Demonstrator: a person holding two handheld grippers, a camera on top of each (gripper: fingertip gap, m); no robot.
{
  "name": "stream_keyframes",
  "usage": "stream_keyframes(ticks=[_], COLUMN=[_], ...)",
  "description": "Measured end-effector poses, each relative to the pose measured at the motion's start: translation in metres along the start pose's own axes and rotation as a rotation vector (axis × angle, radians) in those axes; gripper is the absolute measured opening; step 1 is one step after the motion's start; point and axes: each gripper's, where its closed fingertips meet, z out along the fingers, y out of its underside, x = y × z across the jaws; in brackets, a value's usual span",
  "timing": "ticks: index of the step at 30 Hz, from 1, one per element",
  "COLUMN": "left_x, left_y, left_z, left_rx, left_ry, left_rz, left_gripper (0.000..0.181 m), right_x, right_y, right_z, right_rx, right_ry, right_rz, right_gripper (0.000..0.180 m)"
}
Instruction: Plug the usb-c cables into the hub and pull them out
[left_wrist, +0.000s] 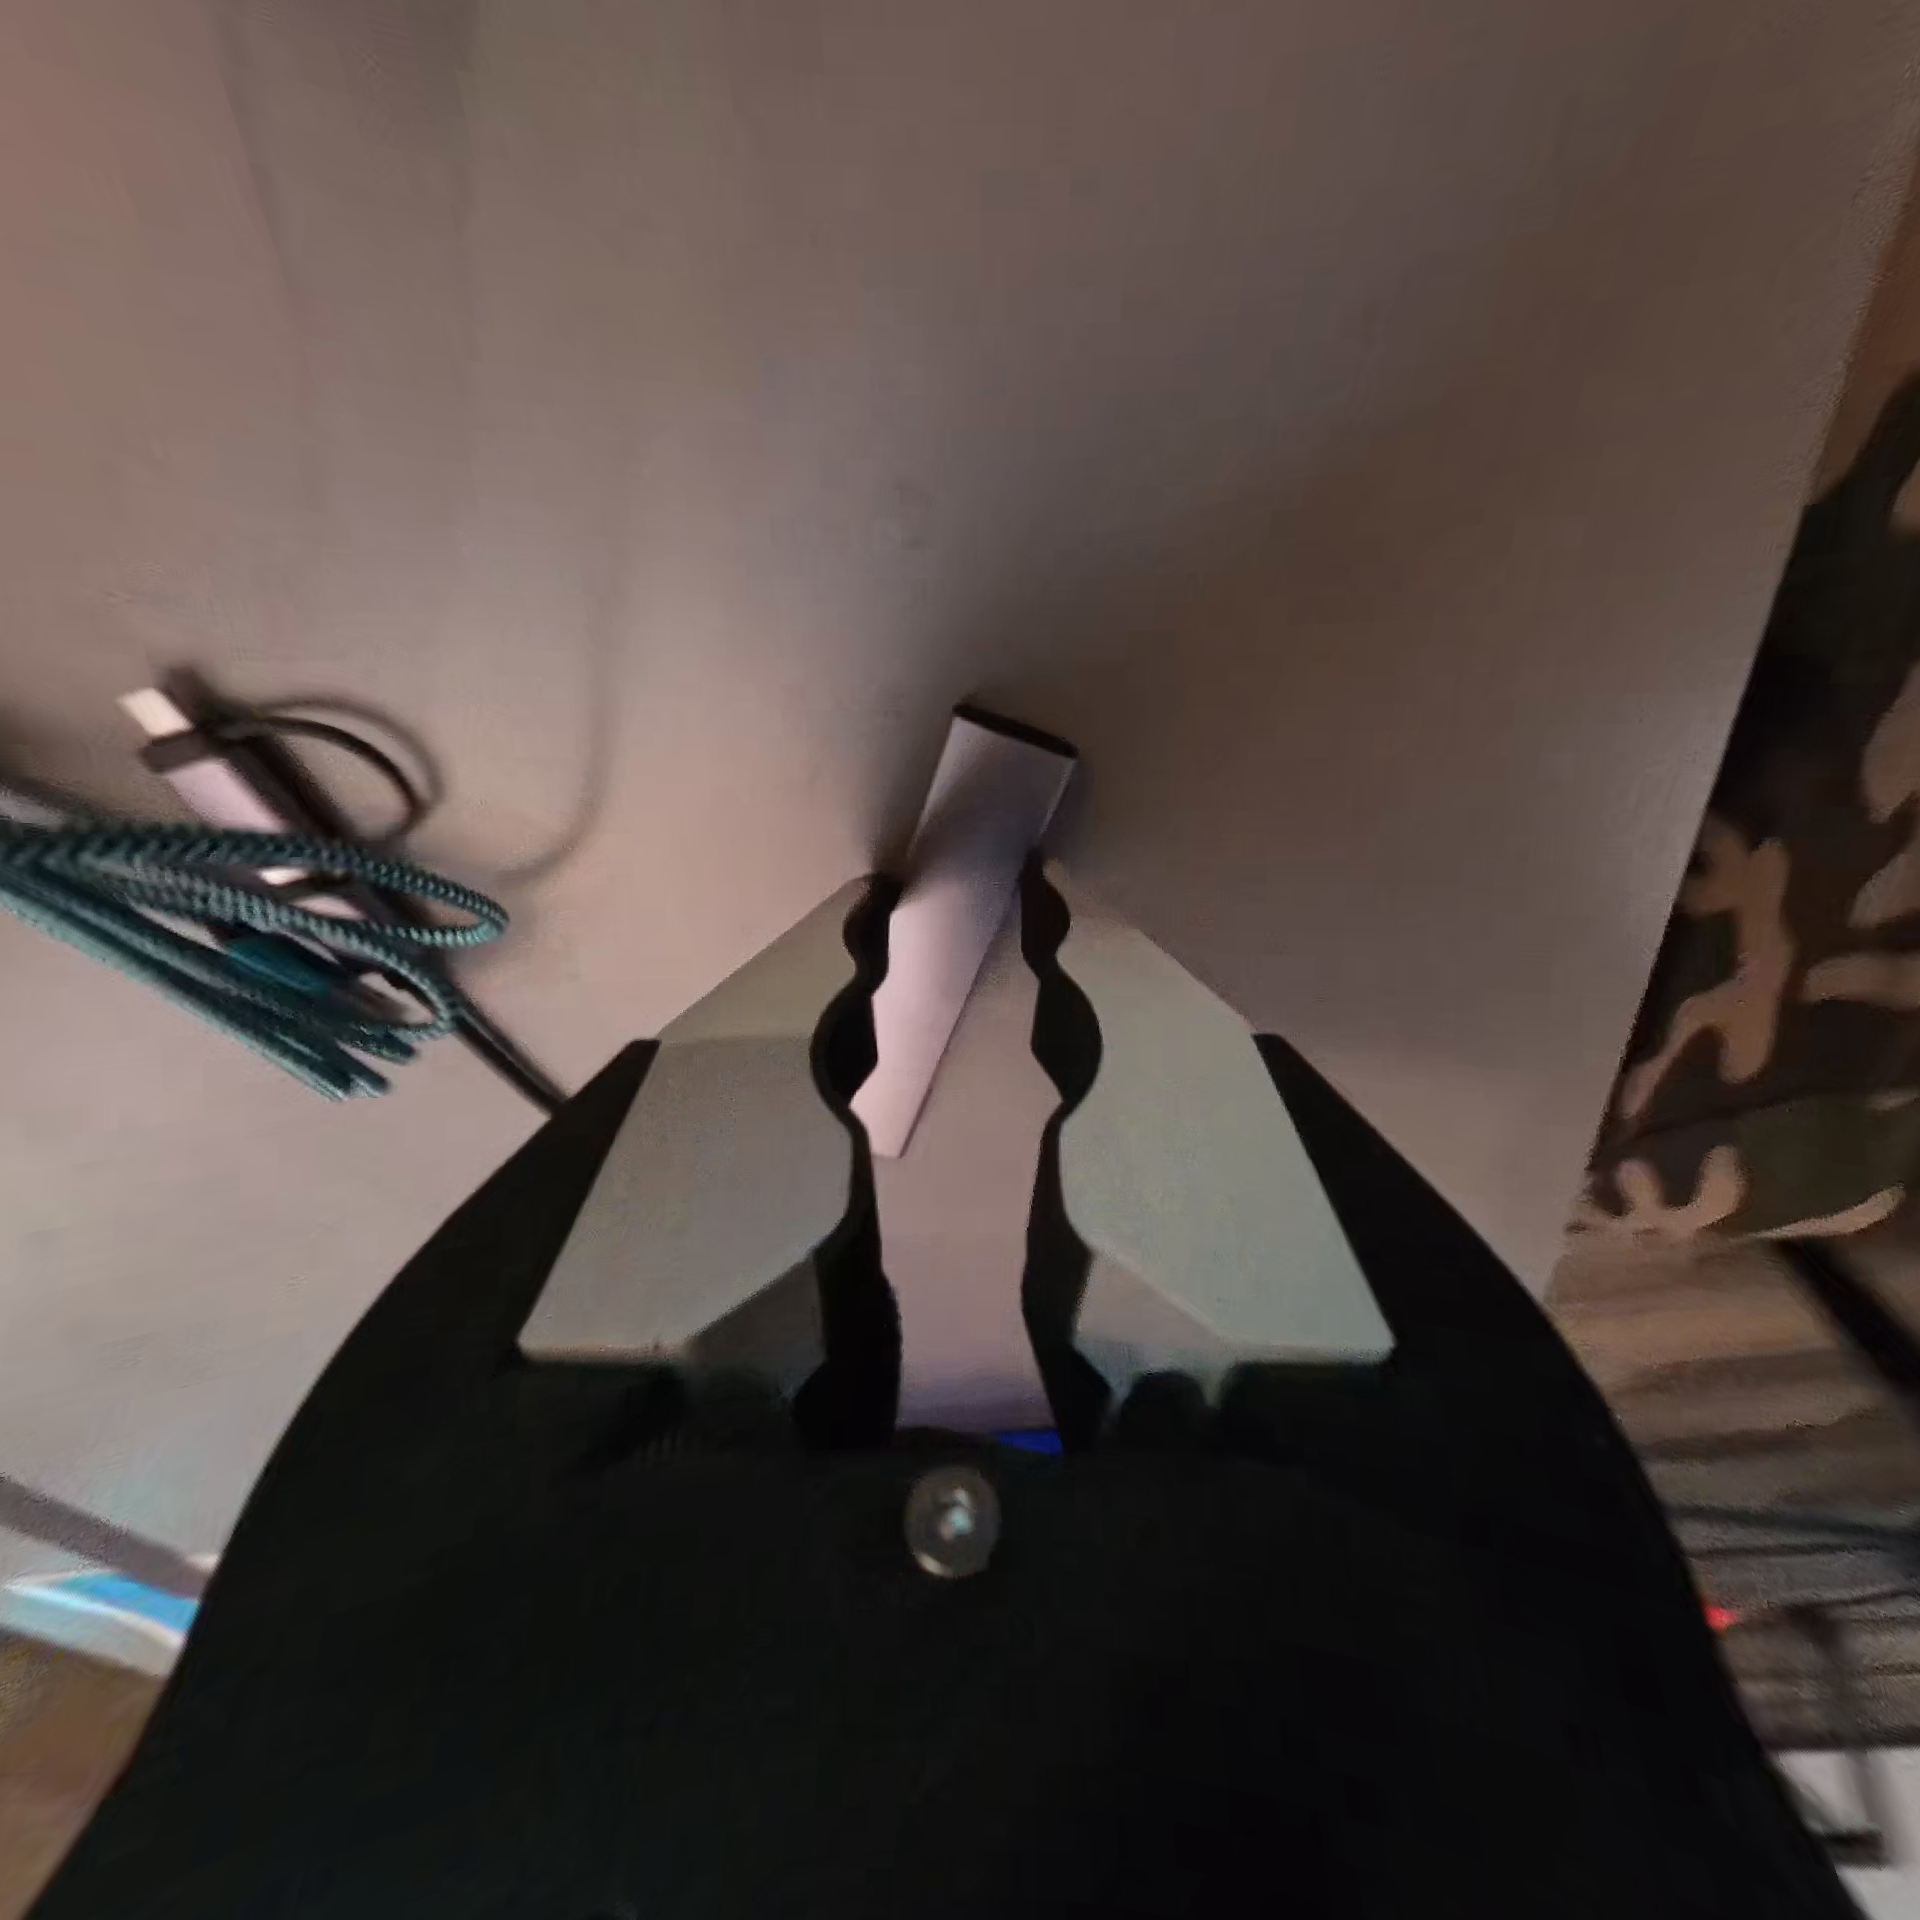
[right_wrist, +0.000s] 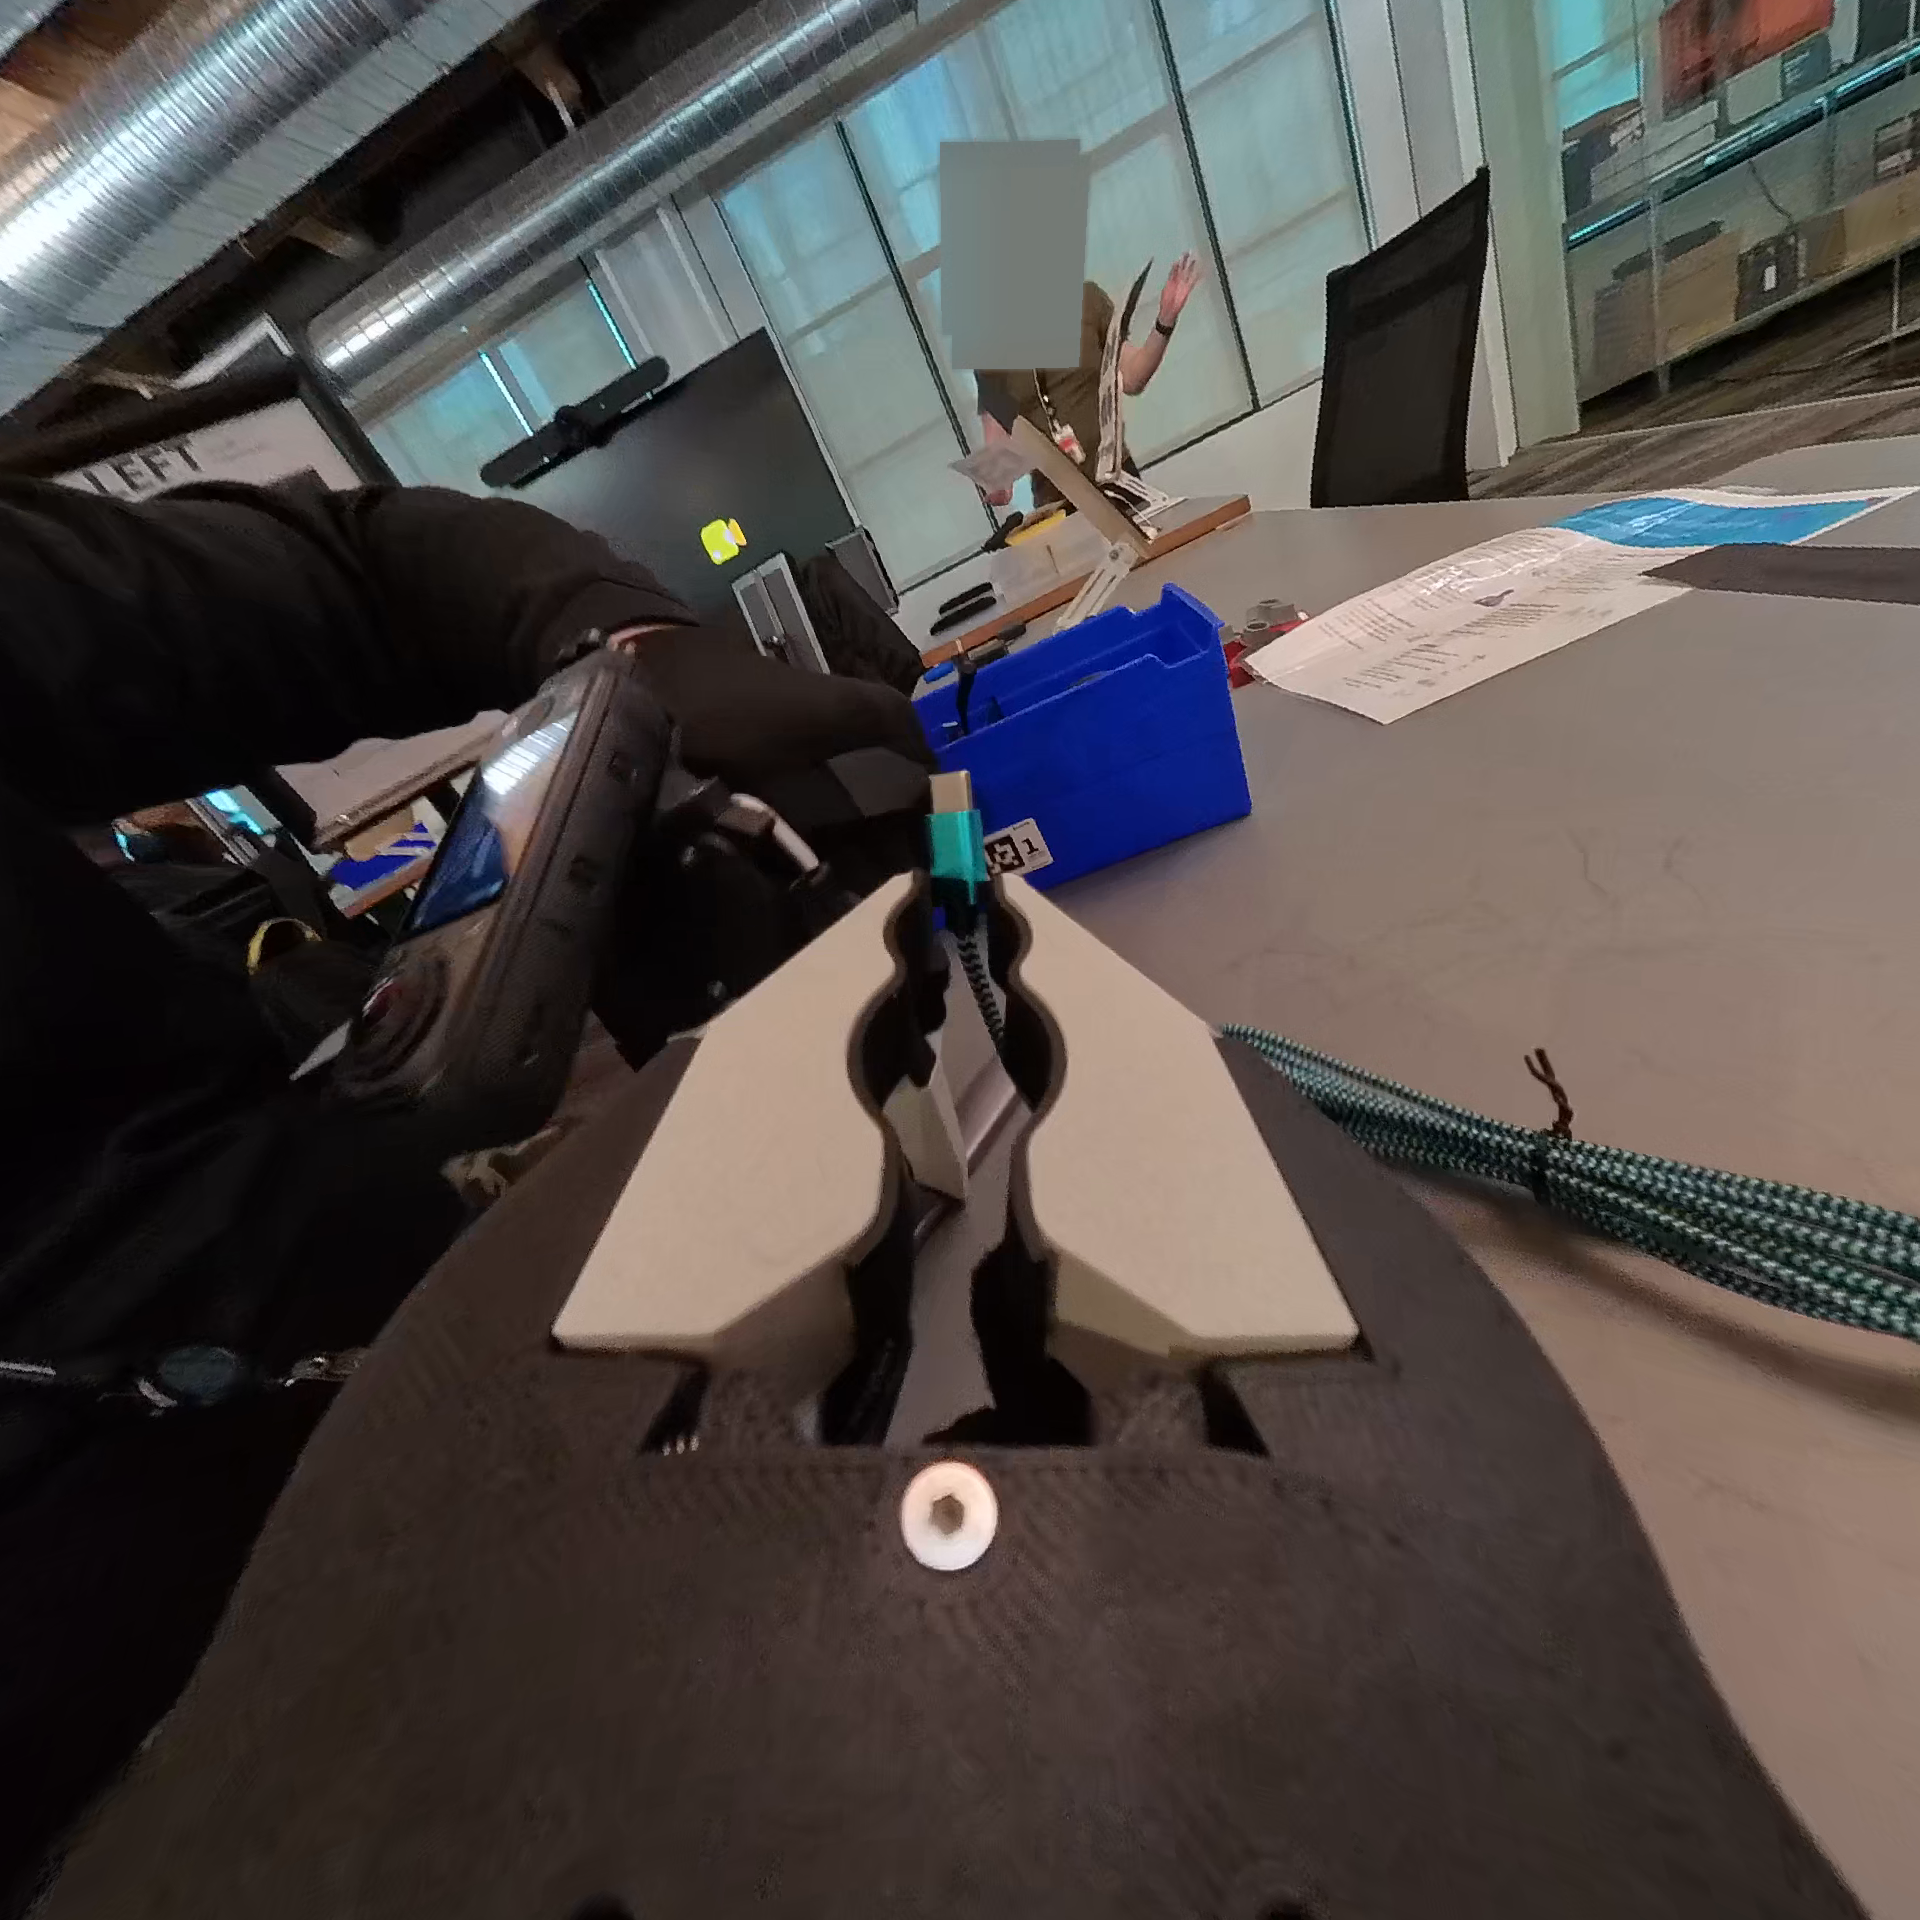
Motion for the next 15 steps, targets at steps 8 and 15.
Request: stream_keyframes(ticks=[8,15], left_x=[0.004,-0.006], left_y=[0.008,0.022], left_z=[-0.001,-0.016], left_rx=[0.110,0.276], left_ry=[0.177,0.249], left_rz=[-0.426,-0.649], left_gripper=[0.023,0.023], right_x=[0.008,0.014], right_y=[0.008,0.003], right_z=[0.001,-0.002], right_rx=[-0.072,-0.069], right_ry=[0.086,0.173], right_rz=[-0.089,-0.183], right_gripper=[0.008,0.008])
